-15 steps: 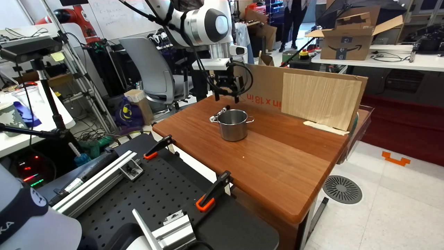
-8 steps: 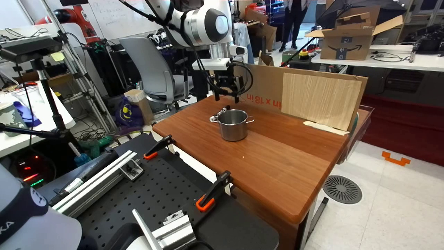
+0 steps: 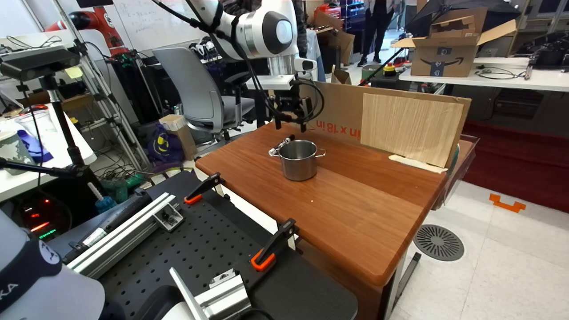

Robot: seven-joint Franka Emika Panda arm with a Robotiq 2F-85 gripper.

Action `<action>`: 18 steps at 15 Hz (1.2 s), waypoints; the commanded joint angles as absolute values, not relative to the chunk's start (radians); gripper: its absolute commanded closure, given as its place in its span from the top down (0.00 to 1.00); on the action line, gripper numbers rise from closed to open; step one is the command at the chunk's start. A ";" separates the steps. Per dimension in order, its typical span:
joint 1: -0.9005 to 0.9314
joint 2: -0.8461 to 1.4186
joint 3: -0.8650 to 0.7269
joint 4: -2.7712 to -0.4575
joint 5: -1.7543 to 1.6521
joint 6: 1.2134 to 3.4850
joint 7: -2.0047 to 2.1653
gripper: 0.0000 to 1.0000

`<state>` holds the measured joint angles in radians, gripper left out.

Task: Pick up the pen from the table and put it in the silver pot.

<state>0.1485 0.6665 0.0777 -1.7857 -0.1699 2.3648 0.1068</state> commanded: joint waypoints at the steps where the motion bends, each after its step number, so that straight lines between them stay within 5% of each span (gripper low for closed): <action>1: 0.155 0.675 0.076 -1.785 -0.135 2.384 0.097 1.00; 10: 0.157 0.712 0.073 -1.813 -0.097 2.484 0.110 1.00; 11: 0.157 0.716 0.072 -1.814 -0.095 2.493 0.110 0.75; 18: 0.163 0.716 0.066 -1.820 -0.087 2.527 0.117 0.28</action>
<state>0.1520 0.7123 0.0760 -1.8136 -0.1070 2.4920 0.1095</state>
